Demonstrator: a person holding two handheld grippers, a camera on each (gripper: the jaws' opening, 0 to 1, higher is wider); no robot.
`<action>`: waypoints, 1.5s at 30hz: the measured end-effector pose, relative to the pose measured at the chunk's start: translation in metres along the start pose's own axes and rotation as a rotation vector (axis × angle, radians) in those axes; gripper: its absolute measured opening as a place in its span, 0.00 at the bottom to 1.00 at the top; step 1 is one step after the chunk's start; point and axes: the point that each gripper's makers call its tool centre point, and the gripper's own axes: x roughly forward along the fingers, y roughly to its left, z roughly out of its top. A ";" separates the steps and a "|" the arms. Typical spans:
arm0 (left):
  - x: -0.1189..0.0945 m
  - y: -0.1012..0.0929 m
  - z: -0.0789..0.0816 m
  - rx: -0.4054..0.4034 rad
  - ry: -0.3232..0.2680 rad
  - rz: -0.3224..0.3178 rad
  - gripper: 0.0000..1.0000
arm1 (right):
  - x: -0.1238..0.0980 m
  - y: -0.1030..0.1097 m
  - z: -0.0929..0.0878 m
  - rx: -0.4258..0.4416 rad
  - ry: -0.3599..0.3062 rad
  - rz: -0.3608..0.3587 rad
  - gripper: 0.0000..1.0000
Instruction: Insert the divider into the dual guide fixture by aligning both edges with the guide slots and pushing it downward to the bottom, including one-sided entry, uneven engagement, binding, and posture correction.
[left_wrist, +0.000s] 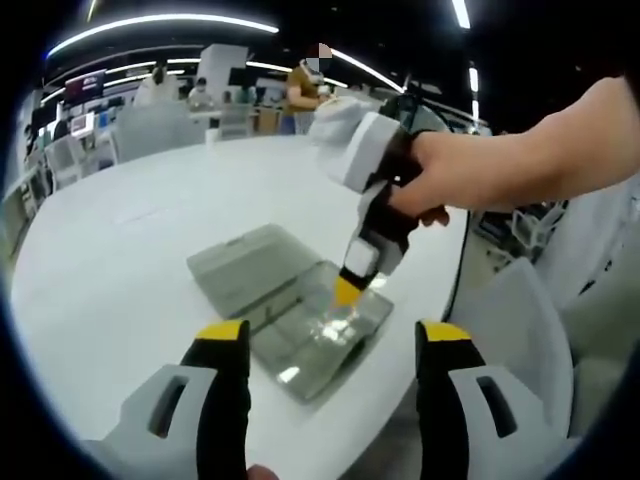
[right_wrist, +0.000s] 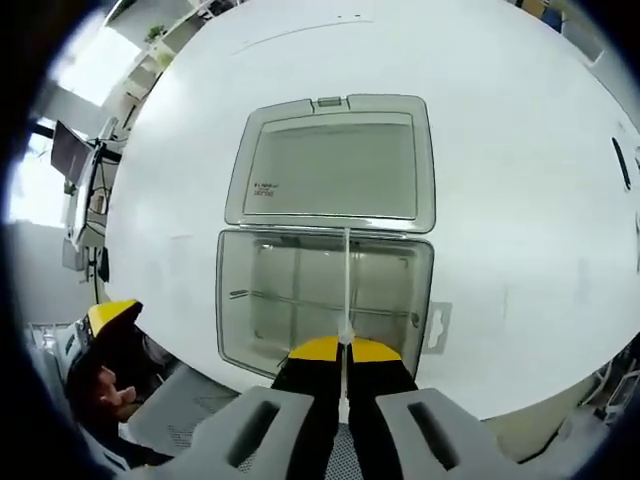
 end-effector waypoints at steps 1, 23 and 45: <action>0.000 0.000 0.000 -0.001 0.001 0.000 0.65 | -0.001 0.000 0.000 -0.001 -0.005 0.000 0.00; 0.003 -0.003 0.003 0.008 -0.007 -0.016 0.65 | -0.013 -0.003 0.008 0.048 -0.069 0.014 0.00; 0.003 -0.005 0.002 0.009 -0.006 -0.021 0.65 | -0.009 -0.006 0.008 0.074 -0.062 0.020 0.00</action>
